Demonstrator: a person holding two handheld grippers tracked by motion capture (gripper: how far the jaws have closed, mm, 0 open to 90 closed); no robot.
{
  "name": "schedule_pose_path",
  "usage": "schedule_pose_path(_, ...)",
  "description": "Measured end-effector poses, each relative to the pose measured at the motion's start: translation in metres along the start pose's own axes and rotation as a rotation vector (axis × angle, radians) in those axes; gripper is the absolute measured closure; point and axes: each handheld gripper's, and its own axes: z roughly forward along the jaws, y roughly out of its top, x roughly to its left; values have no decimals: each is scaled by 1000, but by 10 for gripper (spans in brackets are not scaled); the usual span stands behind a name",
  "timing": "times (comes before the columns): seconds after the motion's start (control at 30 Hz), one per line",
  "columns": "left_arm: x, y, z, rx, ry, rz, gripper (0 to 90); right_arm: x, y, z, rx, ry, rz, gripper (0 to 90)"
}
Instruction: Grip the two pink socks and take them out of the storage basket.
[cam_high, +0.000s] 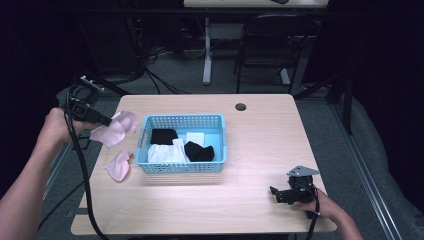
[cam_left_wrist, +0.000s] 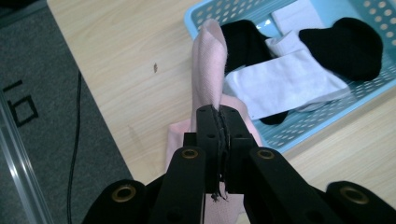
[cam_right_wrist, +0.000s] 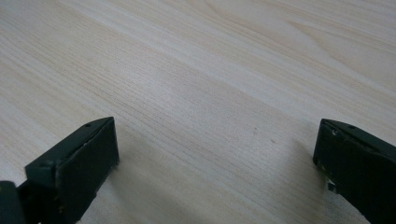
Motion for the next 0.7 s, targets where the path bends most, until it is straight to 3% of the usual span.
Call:
schedule_pose_path(0.17, 18, -10, 15, 35, 12, -72, 879, 0, 0, 0, 1, 6, 1, 0)
schedule_pose_path(0.5, 30, -21, 53, 96, 38, -117, 878, 0, 0, 0, -2, 15, 6, 0)
schedule_pose_path(0.7, 37, -33, 89, 132, 11, -171, 878, 0, 0, 0, -3, 14, 6, 0)
